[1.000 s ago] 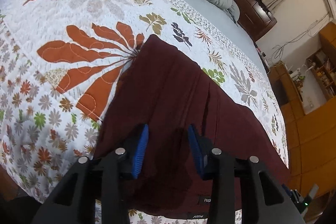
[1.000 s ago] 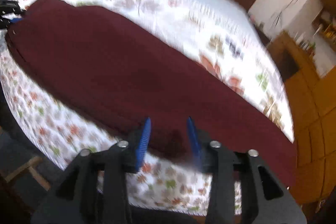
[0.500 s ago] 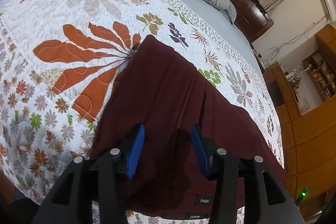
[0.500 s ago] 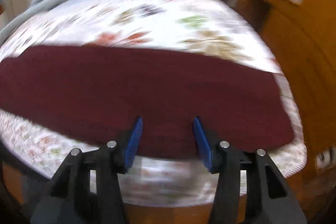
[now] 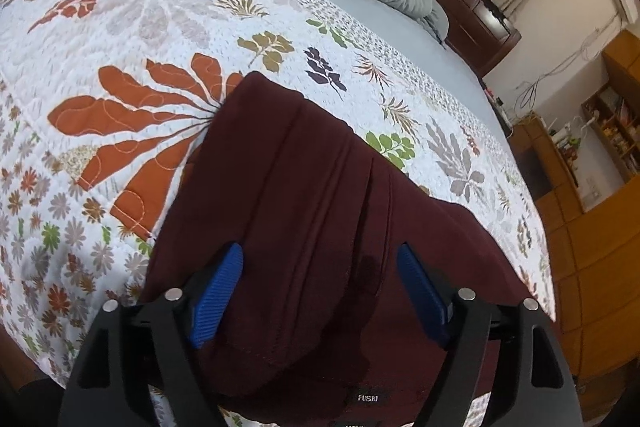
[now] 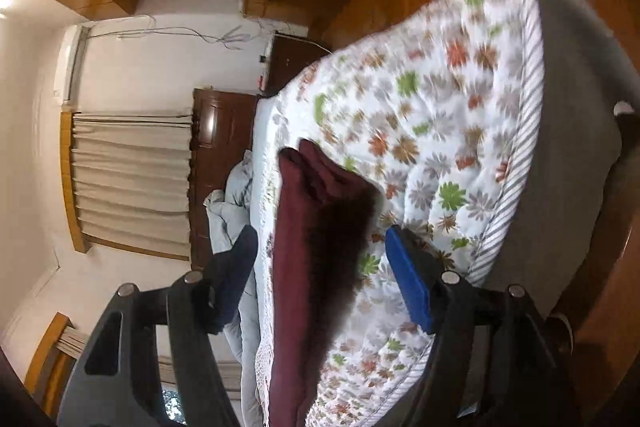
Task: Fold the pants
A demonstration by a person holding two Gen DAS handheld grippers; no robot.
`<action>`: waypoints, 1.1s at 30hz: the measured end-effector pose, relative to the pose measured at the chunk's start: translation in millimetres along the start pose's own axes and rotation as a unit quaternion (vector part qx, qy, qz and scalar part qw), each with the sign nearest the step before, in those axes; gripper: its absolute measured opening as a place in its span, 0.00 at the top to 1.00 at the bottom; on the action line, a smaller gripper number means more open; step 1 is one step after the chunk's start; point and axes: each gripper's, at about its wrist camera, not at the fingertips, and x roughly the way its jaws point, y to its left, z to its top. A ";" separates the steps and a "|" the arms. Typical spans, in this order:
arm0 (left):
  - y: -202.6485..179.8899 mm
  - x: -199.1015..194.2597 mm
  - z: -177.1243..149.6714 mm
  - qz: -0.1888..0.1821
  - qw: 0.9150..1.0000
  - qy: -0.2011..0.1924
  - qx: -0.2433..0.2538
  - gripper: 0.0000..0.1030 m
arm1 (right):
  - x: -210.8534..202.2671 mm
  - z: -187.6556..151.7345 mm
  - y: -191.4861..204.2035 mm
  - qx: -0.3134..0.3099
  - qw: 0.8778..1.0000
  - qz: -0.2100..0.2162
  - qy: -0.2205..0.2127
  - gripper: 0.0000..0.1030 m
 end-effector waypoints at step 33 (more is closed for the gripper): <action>-6.1 0.5 -4.7 0.016 1.000 -0.013 0.002 0.19 | 74.2 37.9 45.3 -0.078 0.996 0.019 0.047 0.78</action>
